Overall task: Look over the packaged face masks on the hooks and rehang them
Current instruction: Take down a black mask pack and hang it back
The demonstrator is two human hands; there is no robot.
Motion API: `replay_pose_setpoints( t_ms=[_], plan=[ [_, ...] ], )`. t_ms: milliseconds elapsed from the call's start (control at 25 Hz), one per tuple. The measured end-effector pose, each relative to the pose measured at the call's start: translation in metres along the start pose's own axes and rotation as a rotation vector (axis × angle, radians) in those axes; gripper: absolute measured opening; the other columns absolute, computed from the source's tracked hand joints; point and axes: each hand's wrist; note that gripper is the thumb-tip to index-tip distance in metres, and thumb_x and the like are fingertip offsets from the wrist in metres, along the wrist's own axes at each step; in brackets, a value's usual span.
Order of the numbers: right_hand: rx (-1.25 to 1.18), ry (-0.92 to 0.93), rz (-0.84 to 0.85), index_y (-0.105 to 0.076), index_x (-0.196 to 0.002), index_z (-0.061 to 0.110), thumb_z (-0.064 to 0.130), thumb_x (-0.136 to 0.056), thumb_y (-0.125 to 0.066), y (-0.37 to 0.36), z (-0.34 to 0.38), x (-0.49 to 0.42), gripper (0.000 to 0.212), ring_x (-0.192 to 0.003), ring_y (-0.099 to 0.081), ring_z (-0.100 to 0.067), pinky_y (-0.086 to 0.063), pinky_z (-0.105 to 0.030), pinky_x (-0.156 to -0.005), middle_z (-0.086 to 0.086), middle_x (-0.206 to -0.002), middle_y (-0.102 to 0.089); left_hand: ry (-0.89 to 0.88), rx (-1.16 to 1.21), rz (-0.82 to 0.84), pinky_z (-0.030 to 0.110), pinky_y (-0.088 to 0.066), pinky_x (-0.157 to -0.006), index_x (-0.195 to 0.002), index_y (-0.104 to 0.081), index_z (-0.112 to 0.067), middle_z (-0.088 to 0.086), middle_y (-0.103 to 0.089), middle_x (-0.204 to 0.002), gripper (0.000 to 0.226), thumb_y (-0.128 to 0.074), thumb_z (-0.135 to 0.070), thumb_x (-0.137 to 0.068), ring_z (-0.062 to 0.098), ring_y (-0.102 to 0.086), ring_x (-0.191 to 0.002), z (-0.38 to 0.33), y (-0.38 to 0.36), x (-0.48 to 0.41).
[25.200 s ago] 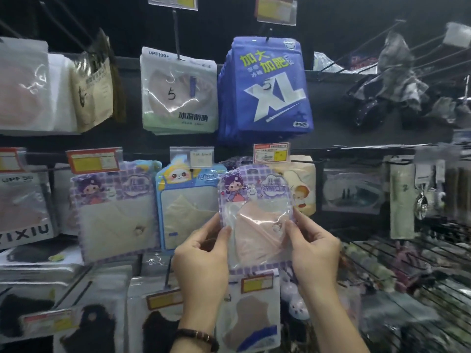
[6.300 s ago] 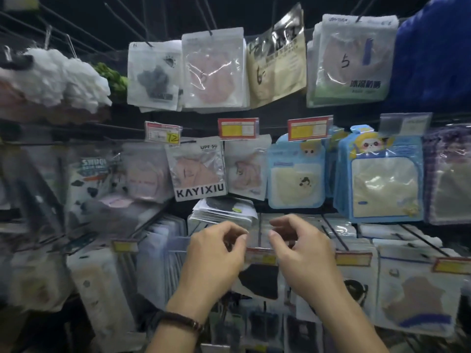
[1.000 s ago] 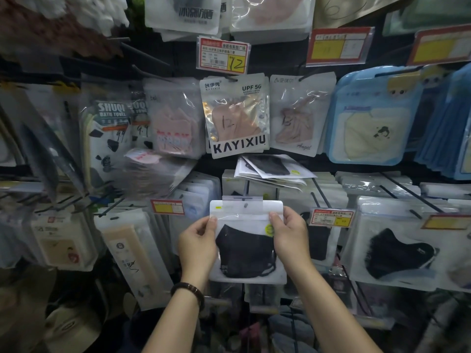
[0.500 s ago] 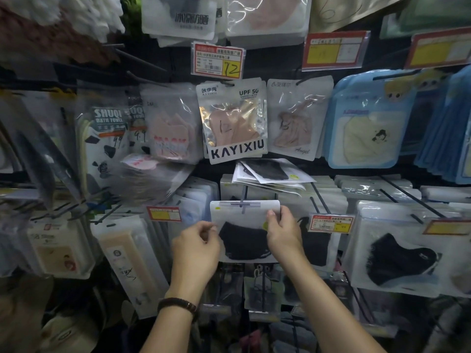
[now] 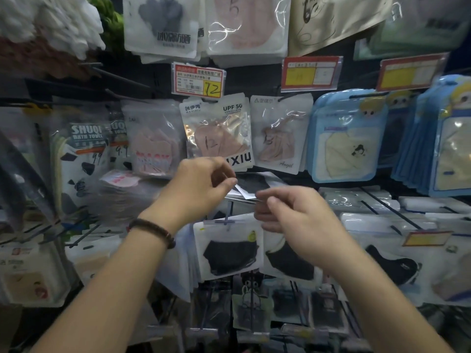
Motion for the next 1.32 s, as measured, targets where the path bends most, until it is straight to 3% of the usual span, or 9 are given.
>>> replay_pose_setpoints(
  t_ms=[80, 160, 360, 720, 880, 1080, 1160, 1240, 1320],
  plan=[
    [0.290, 0.073, -0.054, -0.076, -0.124, 0.028, 0.025, -0.109, -0.059, 0.017, 0.011, -0.031, 0.023, -0.107, -0.073, -0.013, -0.059, -0.036, -0.096, 0.008, -0.109, -0.079, -0.087, -0.159, 0.186, 0.028, -0.058, -0.091, -0.116, -0.078, -0.026, -0.008, -0.074, -0.105, 0.024, -0.080, -0.036, -0.095, 0.009, -0.069, -0.097, 0.006, -0.010, -0.035],
    [0.576, 0.055, -0.031, -0.073, -0.129, 0.029, 0.025, -0.108, -0.062, 0.028, 0.011, -0.062, 0.025, -0.114, -0.068, -0.018, -0.054, -0.032, -0.092, 0.004, -0.119, -0.075, -0.149, -0.278, 0.325, 0.036, -0.057, -0.100, -0.127, -0.073, -0.031, -0.006, -0.073, -0.120, 0.042, -0.084, -0.046, -0.089, 0.014, -0.067, -0.110, 0.015, -0.022, -0.059],
    [0.772, -0.118, 0.066, -0.068, -0.142, 0.021, 0.015, -0.106, -0.060, 0.038, -0.018, -0.103, 0.037, -0.127, -0.066, -0.029, -0.055, -0.036, -0.104, -0.009, -0.143, -0.068, -0.164, -0.315, 0.529, 0.036, -0.052, -0.110, -0.144, -0.064, -0.031, -0.009, -0.066, -0.142, 0.074, -0.084, -0.064, -0.081, 0.014, -0.060, -0.131, 0.025, -0.049, -0.069],
    [0.685, -0.098, 0.025, -0.071, -0.134, 0.021, 0.026, -0.107, -0.063, 0.044, -0.037, -0.101, 0.029, -0.116, -0.069, -0.026, -0.059, -0.037, -0.095, -0.008, -0.137, -0.071, -0.239, -0.358, 0.539, 0.032, -0.055, -0.102, -0.142, -0.068, -0.031, -0.011, -0.071, -0.138, 0.048, -0.072, -0.051, -0.098, 0.011, -0.066, -0.121, 0.032, -0.048, -0.079],
    [0.682, -0.100, 0.025, -0.072, -0.132, 0.023, 0.031, -0.106, -0.063, 0.041, -0.039, -0.100, 0.029, -0.118, -0.068, -0.025, -0.055, -0.033, -0.095, -0.007, -0.135, -0.072, -0.306, -0.410, 0.516, 0.018, -0.043, -0.081, -0.142, -0.070, -0.030, -0.008, -0.075, -0.129, 0.041, -0.065, -0.045, -0.104, 0.012, -0.068, -0.113, 0.026, -0.043, -0.080],
    [0.598, -0.121, -0.148, -0.076, -0.119, 0.024, 0.034, -0.102, -0.063, 0.039, -0.041, -0.100, 0.024, -0.101, -0.072, -0.022, -0.063, -0.043, -0.093, -0.002, -0.115, -0.076, -0.490, -0.715, 0.305, 0.035, -0.059, -0.072, -0.129, -0.074, -0.036, -0.003, -0.077, -0.109, 0.038, -0.042, -0.046, -0.113, 0.024, -0.073, -0.092, 0.028, -0.045, -0.075],
    [0.430, -0.156, -0.215, -0.077, -0.113, 0.019, 0.034, -0.101, -0.066, 0.039, -0.043, -0.096, 0.022, -0.091, -0.074, -0.023, -0.065, -0.044, -0.084, -0.001, -0.101, -0.079, -0.524, -0.675, 0.214, 0.039, -0.060, -0.070, -0.123, -0.075, -0.028, -0.004, -0.076, -0.113, 0.039, -0.041, -0.042, -0.113, 0.023, -0.070, -0.097, 0.032, -0.048, -0.075],
    [-0.091, -0.337, -0.180, -0.070, -0.122, 0.003, 0.029, -0.105, -0.068, 0.037, -0.038, -0.086, 0.031, -0.075, -0.078, -0.026, -0.064, -0.039, -0.065, -0.011, -0.092, -0.082, -0.527, -0.592, 0.165, 0.043, -0.061, -0.070, -0.114, -0.073, -0.018, -0.001, -0.073, -0.107, 0.040, -0.039, -0.039, -0.113, 0.025, -0.069, -0.093, 0.031, -0.050, -0.072],
    [-0.682, -0.523, -0.012, -0.051, -0.139, -0.006, 0.031, -0.106, -0.067, 0.032, -0.027, -0.074, 0.052, -0.087, -0.082, -0.039, -0.068, -0.040, -0.065, -0.032, -0.105, -0.078, -0.556, -0.561, 0.070, 0.044, -0.060, -0.064, -0.105, -0.068, -0.016, 0.001, -0.072, -0.095, 0.045, -0.032, -0.042, -0.114, 0.027, -0.070, -0.078, 0.028, -0.049, -0.068]
  ],
)
Point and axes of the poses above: each hand's wrist, its own x-axis away from the middle knuckle, its own y-axis out of the back of the hand, z = x × y
